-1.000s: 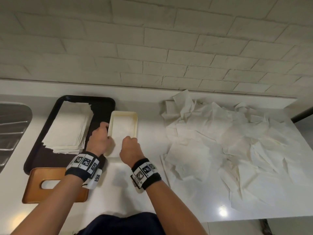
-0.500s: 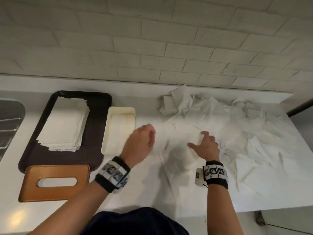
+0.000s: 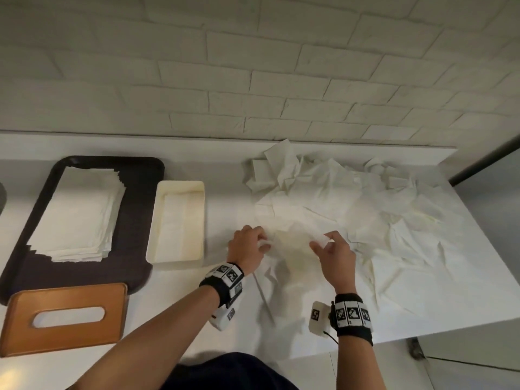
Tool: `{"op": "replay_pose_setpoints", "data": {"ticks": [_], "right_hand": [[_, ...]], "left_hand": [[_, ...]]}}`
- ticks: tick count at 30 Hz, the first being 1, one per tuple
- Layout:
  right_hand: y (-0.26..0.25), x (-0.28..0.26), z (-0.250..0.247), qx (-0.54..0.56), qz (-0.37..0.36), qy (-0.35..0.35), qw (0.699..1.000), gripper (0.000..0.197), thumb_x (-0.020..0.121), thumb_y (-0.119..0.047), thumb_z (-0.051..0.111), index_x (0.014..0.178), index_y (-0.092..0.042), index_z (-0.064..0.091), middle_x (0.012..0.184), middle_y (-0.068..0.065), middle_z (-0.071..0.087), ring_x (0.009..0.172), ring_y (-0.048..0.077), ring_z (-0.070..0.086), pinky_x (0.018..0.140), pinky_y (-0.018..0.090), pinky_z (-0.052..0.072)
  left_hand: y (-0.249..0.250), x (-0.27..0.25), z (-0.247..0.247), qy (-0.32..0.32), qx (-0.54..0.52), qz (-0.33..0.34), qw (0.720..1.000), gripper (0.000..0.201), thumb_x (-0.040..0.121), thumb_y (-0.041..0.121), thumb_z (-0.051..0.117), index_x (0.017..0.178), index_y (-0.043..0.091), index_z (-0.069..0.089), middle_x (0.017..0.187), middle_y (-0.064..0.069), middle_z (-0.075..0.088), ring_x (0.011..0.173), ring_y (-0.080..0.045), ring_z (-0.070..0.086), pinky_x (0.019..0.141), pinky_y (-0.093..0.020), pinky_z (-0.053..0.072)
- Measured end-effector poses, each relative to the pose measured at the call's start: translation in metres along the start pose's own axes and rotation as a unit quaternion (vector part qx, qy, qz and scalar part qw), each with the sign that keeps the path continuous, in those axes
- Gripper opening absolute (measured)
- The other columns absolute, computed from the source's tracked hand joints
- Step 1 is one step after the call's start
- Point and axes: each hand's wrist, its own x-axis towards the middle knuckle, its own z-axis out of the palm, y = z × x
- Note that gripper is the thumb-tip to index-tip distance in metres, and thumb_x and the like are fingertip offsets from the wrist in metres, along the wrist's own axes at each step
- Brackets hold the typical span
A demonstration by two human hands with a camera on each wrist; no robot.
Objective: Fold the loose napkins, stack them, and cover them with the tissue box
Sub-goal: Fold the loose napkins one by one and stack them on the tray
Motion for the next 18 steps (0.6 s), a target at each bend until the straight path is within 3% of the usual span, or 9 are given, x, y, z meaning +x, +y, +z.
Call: {"op": "replay_pose_setpoints", "data": {"ticks": [4, 7, 10, 14, 16, 18], "right_hand": [[-0.019, -0.006, -0.015, 0.073, -0.025, 0.030, 0.997, 0.019, 0.090, -0.025, 0.088, 0.095, -0.020, 0.071, 0.106, -0.011, 0.078, 0.097, 0.014, 0.073, 0.084, 0.028, 0.058], [-0.053, -0.016, -0.042, 0.119, -0.092, 0.016, 0.988, 0.020, 0.094, -0.020, 0.085, 0.092, -0.023, 0.065, 0.099, -0.021, 0.077, 0.093, 0.012, 0.074, 0.086, 0.027, 0.057], [-0.099, -0.029, -0.079, 0.097, -0.182, -0.085, 0.975, 0.016, 0.096, -0.024, 0.083, 0.102, -0.029, 0.069, 0.098, -0.009, 0.076, 0.085, 0.019, 0.074, 0.084, 0.029, 0.058], [-0.157, -0.046, -0.109, 0.101, -0.240, -0.212, 0.942, 0.007, 0.095, -0.028, 0.082, 0.092, -0.025, 0.077, 0.095, -0.003, 0.078, 0.090, 0.021, 0.074, 0.083, 0.026, 0.056], [-0.172, -0.044, -0.098, 0.121, -0.265, -0.213, 0.933, 0.006, 0.094, -0.029, 0.083, 0.092, -0.026, 0.077, 0.099, -0.004, 0.076, 0.096, 0.020, 0.073, 0.088, 0.029, 0.056], [-0.177, -0.036, -0.073, 0.115, -0.297, -0.184, 0.930, 0.011, 0.092, -0.033, 0.085, 0.098, -0.027, 0.079, 0.116, -0.009, 0.070, 0.111, 0.019, 0.070, 0.096, 0.037, 0.057]], "left_hand": [[0.005, 0.001, -0.043, 0.040, -0.162, 0.008, 0.986, 0.019, 0.088, 0.022, 0.087, 0.085, 0.024, 0.069, 0.099, 0.007, 0.077, 0.098, -0.011, 0.072, 0.087, -0.027, 0.056], [0.017, 0.000, -0.086, 0.069, -0.228, 0.039, 0.971, 0.017, 0.093, 0.018, 0.082, 0.089, 0.021, 0.066, 0.088, 0.008, 0.079, 0.089, -0.001, 0.074, 0.086, -0.017, 0.055], [0.029, -0.003, -0.128, 0.108, -0.217, 0.076, 0.967, 0.015, 0.093, 0.018, 0.083, 0.093, 0.019, 0.067, 0.072, 0.017, 0.075, 0.076, 0.003, 0.068, 0.078, -0.012, 0.048], [0.042, -0.005, -0.166, 0.089, -0.204, 0.110, 0.969, 0.014, 0.090, 0.028, 0.088, 0.095, 0.022, 0.076, 0.084, 0.014, 0.080, 0.091, 0.001, 0.074, 0.093, -0.017, 0.052], [0.048, -0.009, -0.175, 0.060, -0.183, 0.125, 0.973, 0.012, 0.089, 0.032, 0.088, 0.096, 0.026, 0.080, 0.095, 0.016, 0.081, 0.101, 0.003, 0.074, 0.098, -0.023, 0.054], [0.054, -0.012, -0.179, 0.035, -0.167, 0.145, 0.974, 0.009, 0.092, 0.030, 0.086, 0.098, 0.024, 0.083, 0.097, 0.017, 0.081, 0.098, 0.008, 0.072, 0.091, -0.023, 0.054]]}}
